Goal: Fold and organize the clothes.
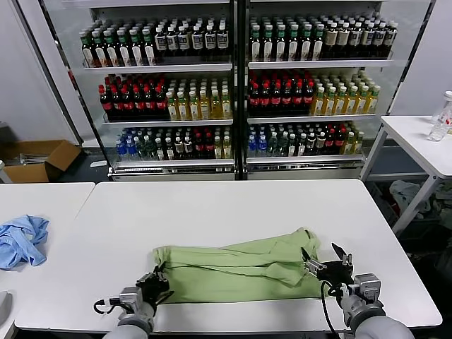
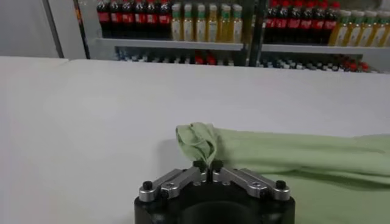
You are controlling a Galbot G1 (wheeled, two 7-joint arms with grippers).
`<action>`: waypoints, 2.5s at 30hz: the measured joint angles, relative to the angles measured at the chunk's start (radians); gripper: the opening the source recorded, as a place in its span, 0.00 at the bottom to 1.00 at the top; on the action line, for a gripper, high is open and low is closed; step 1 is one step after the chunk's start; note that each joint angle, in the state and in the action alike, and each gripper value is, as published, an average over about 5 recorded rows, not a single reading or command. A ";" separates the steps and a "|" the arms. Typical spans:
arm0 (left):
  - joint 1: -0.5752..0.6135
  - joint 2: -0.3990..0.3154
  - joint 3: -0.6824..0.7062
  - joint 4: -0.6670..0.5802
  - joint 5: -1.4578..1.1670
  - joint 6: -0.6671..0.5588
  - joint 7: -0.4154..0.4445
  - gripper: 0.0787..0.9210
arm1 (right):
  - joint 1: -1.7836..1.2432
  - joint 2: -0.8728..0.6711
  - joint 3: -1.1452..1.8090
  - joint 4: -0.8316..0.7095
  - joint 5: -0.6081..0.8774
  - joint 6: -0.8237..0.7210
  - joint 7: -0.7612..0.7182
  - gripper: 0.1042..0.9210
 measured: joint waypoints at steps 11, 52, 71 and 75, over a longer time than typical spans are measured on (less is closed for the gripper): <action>-0.015 0.201 -0.254 0.049 -0.161 -0.015 0.056 0.02 | 0.027 -0.019 -0.001 0.003 0.029 0.013 0.004 0.88; -0.137 0.027 0.042 -0.144 -0.567 0.094 0.115 0.43 | 0.072 -0.029 -0.014 -0.030 0.041 0.041 -0.003 0.88; -0.066 0.112 -0.051 -0.009 -0.152 0.054 0.086 0.88 | 0.095 -0.006 -0.030 -0.049 0.033 0.045 -0.003 0.88; -0.077 0.116 -0.060 0.023 -0.155 0.070 0.089 0.88 | 0.091 -0.009 -0.023 -0.047 0.035 0.047 -0.004 0.88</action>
